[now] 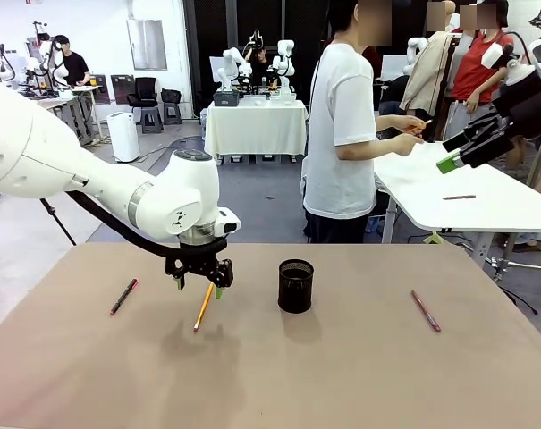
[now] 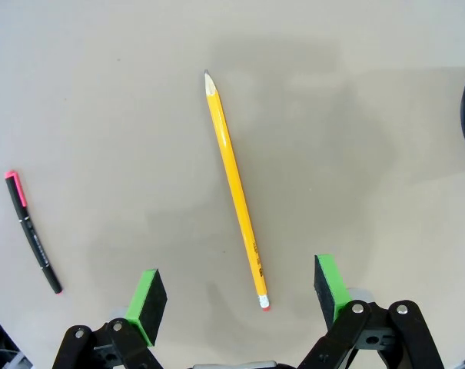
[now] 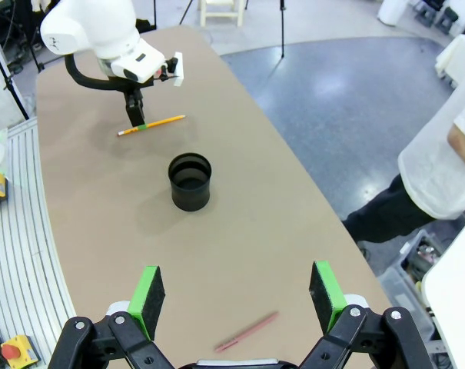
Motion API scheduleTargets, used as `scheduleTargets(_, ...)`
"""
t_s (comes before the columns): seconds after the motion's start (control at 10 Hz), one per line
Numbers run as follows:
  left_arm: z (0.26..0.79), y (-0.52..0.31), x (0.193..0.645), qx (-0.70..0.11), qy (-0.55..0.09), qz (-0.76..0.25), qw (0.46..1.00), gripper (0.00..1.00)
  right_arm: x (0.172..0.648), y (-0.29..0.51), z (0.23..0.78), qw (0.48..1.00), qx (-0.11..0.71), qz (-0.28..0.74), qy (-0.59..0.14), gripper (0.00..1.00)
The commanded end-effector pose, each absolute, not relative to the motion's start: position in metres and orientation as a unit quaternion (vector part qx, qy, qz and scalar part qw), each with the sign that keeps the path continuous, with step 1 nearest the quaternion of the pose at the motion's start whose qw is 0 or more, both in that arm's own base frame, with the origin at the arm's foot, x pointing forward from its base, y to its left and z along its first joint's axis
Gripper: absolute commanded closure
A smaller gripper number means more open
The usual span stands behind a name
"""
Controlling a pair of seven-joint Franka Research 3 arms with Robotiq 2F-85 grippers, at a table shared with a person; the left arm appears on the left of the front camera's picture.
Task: Place the pens into the pen holder.
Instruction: Pick up a writing instrument from the table and place it into the Pen holder.
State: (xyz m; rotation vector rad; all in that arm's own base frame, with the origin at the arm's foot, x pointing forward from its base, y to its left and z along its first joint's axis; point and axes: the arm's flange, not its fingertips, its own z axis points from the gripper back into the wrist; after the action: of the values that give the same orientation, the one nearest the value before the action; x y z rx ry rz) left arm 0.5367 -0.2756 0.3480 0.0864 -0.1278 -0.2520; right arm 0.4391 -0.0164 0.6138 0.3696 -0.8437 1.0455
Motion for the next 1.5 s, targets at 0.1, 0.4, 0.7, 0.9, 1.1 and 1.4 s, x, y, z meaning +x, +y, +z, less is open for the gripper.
scheduleTargets(0.1, 0.343, -0.279, 0.548, 0.049, -0.052, -0.114, 0.991, 0.00, 0.440, -0.016, 0.614, 0.762, 0.173, 0.484, -0.394, 0.00)
scheduleTargets(0.4, 0.325, -0.287, 0.578, 0.058, -0.035, -0.103, 0.992, 0.00, 0.440, -0.016, 0.614, 0.762, 0.173, 0.484, -0.394, 0.00)
scheduleTargets(0.7, 0.318, -0.290, 0.590, 0.037, -0.028, -0.096, 0.994, 0.00, 0.440, -0.016, 0.614, 0.762, 0.173, 0.484, -0.394, 0.00)
scheduleTargets(0.9, 0.315, -0.286, 0.597, 0.032, -0.015, -0.092, 0.995, 0.30, 0.440, -0.016, 0.614, 0.762, 0.173, 0.484, -0.394, 0.00)
scheduleTargets(1.1, 0.310, -0.287, 0.602, 0.030, -0.013, -0.083, 0.996, 0.70, 0.440, -0.016, 0.614, 0.762, 0.173, 0.484, -0.394, 0.00)
scheduleTargets(1.4, 0.309, -0.285, 0.605, 0.032, -0.009, -0.082, 0.996, 1.00, 0.440, -0.016, 0.614, 0.762, 0.173, 0.484, -0.394, 0.00)
